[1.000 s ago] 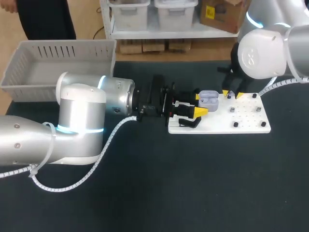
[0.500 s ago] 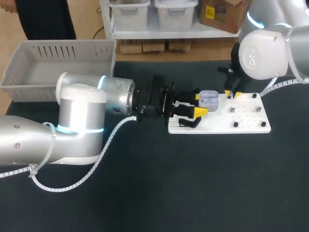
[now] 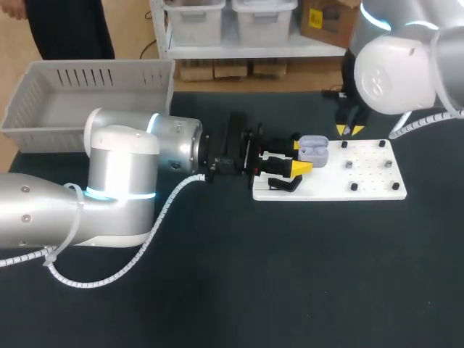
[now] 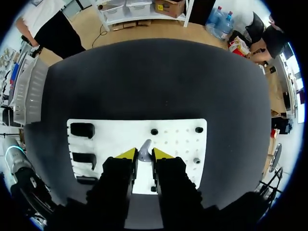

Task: Pick up each earbud case from the left stands, insert the matching earbuds, close the lid, and place the case in the box.

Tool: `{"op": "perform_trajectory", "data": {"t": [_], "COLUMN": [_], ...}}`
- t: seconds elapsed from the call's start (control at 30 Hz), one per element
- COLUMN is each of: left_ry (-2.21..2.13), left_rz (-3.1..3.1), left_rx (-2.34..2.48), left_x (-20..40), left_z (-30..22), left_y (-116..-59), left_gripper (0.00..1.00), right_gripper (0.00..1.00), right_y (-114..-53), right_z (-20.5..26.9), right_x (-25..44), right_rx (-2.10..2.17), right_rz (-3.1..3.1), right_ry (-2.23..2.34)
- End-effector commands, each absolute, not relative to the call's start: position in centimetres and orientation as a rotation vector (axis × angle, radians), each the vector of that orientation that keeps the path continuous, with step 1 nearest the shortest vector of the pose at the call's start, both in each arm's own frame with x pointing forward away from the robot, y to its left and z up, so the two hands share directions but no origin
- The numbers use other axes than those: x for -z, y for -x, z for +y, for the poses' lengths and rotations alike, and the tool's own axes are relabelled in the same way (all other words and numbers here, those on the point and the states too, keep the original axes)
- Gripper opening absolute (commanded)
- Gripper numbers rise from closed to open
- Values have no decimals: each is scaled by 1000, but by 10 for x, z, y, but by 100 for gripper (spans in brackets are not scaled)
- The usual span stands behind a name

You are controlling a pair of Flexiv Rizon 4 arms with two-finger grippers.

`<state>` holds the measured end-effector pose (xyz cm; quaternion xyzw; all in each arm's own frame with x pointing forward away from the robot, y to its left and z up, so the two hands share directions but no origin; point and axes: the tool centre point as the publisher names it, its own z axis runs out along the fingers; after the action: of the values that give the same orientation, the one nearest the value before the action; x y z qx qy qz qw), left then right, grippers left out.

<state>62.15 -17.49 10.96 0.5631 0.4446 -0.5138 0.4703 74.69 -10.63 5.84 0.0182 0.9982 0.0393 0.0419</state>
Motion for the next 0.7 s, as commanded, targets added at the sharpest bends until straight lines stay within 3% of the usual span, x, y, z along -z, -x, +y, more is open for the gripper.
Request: {"op": "perform_trajectory", "data": {"t": [0.03,0.7], "left_ry": [-1378,-1378], "left_rz": [1089,1089], "left_rx": [1256,1256], "left_x": [-109,-109], "left_z": [-175,-175], "left_y": [-621,-621], "left_gripper": [0,0], "right_gripper": [0,0], "right_y": [-720,-681], "right_z": [-112,-82], "right_x": [-86,-188], "right_rx": [-89,23], "right_rz": [2986,3002], "right_ry": [-39,394]}}
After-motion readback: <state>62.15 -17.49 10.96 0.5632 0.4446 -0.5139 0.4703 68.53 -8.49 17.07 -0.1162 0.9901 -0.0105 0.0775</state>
